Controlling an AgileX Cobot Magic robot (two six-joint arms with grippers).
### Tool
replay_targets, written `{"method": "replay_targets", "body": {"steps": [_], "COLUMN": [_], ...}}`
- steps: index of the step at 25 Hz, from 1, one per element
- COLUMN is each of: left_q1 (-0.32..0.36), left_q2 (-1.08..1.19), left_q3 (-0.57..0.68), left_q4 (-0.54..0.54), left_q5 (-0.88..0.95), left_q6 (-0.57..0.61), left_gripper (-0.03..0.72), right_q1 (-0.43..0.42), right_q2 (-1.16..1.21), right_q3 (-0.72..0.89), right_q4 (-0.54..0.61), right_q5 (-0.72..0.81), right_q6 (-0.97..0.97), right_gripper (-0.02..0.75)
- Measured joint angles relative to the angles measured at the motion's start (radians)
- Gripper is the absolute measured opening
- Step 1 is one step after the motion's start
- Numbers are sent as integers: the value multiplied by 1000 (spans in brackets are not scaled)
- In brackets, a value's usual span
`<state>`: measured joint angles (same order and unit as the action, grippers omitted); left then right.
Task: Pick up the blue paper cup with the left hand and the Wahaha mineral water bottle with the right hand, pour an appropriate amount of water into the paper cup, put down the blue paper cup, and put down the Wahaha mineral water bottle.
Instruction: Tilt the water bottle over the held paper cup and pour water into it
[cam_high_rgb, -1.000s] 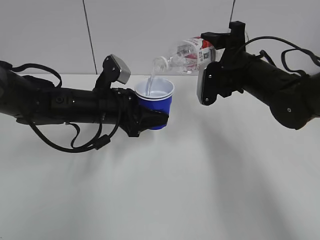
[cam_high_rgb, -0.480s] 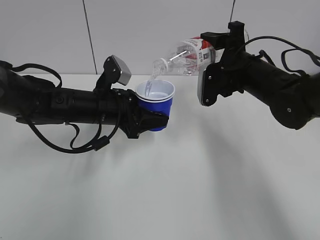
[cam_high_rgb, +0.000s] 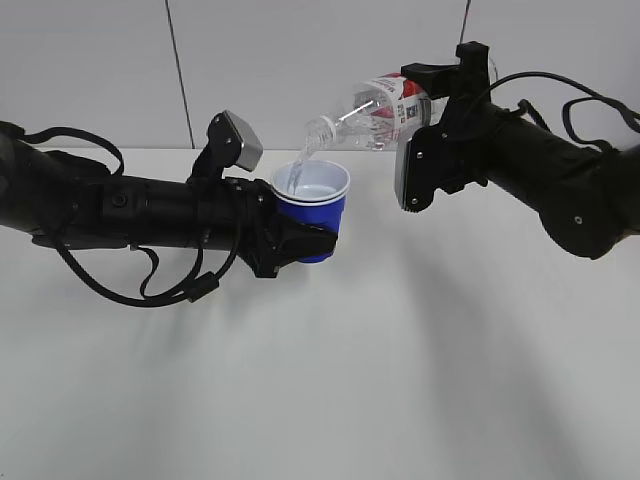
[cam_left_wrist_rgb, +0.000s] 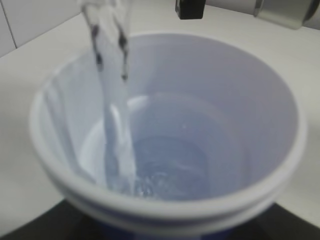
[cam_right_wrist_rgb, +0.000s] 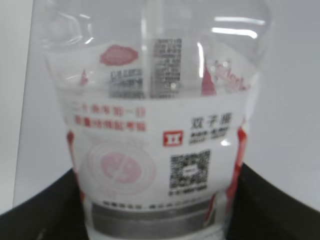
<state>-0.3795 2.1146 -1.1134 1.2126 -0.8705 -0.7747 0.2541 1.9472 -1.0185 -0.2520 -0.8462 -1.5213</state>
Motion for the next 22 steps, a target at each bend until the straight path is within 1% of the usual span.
{"method": "replay_targets", "body": {"steps": [22], "left_q1": [0], "left_q2": [0], "left_q3": [0], "left_q4": [-6], "left_q5": [0], "left_q6": [0], "left_gripper": [410], "right_q1": [0], "right_q2": [0], "right_q3": [0], "right_q4": [-1], "right_q5": [-3], "right_q6": [-2], "right_gripper": [476]}}
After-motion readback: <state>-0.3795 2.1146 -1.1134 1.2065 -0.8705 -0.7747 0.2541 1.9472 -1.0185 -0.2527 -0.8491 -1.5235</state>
